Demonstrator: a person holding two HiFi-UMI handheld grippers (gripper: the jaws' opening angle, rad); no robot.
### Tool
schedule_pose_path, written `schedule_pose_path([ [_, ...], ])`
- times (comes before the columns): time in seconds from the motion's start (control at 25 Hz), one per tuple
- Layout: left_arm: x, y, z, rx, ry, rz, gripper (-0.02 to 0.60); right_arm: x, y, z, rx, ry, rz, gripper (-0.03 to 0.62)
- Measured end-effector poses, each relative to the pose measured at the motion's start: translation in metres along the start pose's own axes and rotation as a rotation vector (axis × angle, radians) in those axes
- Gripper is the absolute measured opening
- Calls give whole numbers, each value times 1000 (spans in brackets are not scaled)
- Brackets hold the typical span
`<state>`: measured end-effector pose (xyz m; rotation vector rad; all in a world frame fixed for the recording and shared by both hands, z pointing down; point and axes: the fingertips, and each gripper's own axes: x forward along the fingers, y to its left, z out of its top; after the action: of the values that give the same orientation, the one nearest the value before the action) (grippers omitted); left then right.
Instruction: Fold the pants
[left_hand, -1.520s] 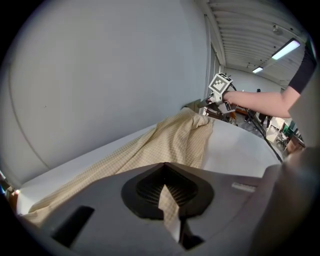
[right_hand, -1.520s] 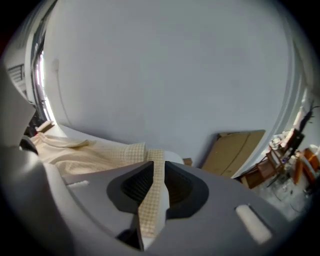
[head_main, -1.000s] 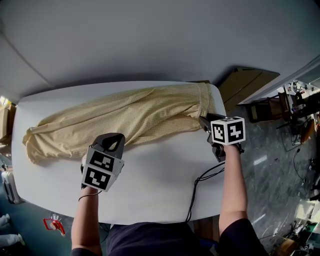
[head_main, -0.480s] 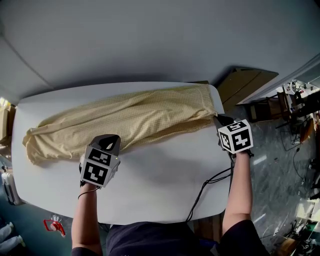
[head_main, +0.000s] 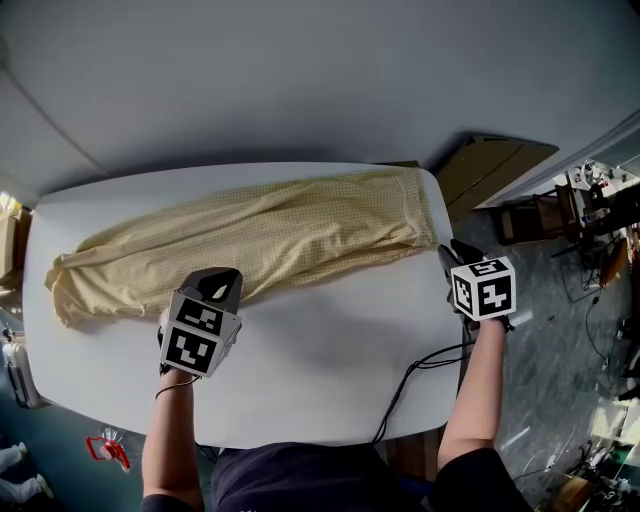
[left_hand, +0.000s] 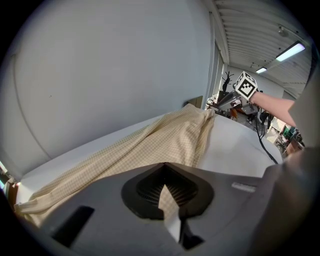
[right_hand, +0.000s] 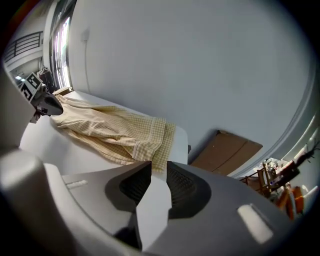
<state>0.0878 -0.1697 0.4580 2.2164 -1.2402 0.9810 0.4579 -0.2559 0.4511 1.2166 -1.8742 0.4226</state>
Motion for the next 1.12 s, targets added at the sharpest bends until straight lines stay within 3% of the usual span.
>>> schedule_pose_path([
  [0.2,7,-13,14,-20,-48,-28,-2,3,17,5,45,-41,51,103],
  [0.4,15,-40,37,-52,-115,-87,-2,18,23,7,121,-70,24,152],
  [0.56,27,-73,64,-54,-155,-156,-1,21,19,8,238,-113,17,184],
  [0.8,63,-134,98,7,-165,-274,35,32,1,11,489,-143,33,246],
  [1.0,79,-144,132,-45,-236,-269,41,30,-3,11,597,-166,29,263],
  [1.12,95,-139,136,-67,-221,-269,41,21,-4,20,667,-224,45,262],
])
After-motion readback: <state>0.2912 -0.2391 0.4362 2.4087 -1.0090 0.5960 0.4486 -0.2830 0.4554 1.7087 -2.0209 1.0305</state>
